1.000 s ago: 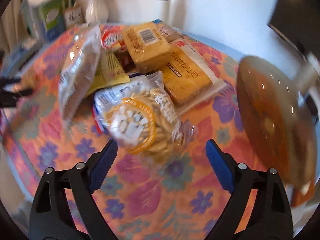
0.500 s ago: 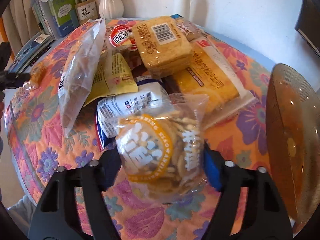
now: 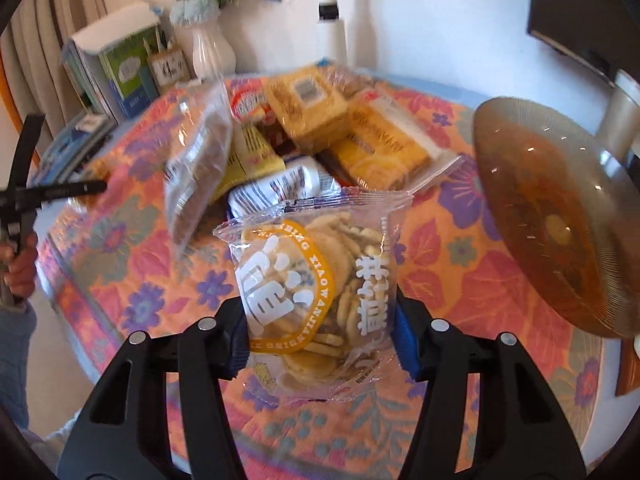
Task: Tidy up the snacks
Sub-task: 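Grasp the cake square pack with the left tool while the right tool grasps the cookie bag, then carry both packs over the brown bowl and open both tools to drop them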
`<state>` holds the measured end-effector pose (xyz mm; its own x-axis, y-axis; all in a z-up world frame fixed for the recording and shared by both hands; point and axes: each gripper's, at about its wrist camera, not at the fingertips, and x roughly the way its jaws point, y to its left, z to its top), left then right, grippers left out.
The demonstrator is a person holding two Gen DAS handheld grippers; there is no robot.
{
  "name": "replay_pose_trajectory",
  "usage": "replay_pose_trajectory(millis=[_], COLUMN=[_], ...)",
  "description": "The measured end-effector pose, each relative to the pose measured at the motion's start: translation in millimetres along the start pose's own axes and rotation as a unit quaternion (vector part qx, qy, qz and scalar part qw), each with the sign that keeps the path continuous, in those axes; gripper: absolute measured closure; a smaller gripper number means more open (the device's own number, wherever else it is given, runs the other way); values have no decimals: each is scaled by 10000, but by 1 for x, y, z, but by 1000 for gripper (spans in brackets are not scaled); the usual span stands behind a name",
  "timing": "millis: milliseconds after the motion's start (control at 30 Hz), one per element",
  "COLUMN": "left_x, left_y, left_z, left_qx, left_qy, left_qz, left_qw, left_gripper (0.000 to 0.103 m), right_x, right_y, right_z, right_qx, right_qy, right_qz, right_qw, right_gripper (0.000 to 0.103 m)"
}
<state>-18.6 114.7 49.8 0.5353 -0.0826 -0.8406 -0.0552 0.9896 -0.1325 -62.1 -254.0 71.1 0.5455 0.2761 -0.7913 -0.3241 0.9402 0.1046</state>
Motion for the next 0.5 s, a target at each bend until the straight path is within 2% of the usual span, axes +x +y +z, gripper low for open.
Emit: replay_pose_trajectory(millis=[133, 267, 367, 400, 433, 500], left_x=[-39, -75, -95, -97, -95, -89], left_y=[-38, -91, -149, -178, -194, -244], left_z=[1, 16, 35, 45, 50, 60], left_qx=[387, 849, 1315, 1496, 1593, 1875], left_qy=[-337, -679, -874, -904, -879, -760], left_qz=[-554, -1077, -1508, -1699, -1805, -2055], left_qw=[9971, 9882, 9759, 9698, 9666, 9575], left_gripper=[58, 58, 58, 58, 58, 58], right_x=[-33, -63, -85, -89, -94, -98], right_y=[-7, -25, -51, -59, -76, -104], right_z=[6, 15, 23, 25, 26, 26], right_qx=[231, 542, 856, 948, 1177, 1596], right_qy=[-341, -632, -888, -929, -957, -953], right_qz=[69, -48, -314, -443, -618, -696], right_qw=[9991, 9965, 9919, 9902, 9865, 9801], right_gripper=[45, 45, 45, 45, 45, 45])
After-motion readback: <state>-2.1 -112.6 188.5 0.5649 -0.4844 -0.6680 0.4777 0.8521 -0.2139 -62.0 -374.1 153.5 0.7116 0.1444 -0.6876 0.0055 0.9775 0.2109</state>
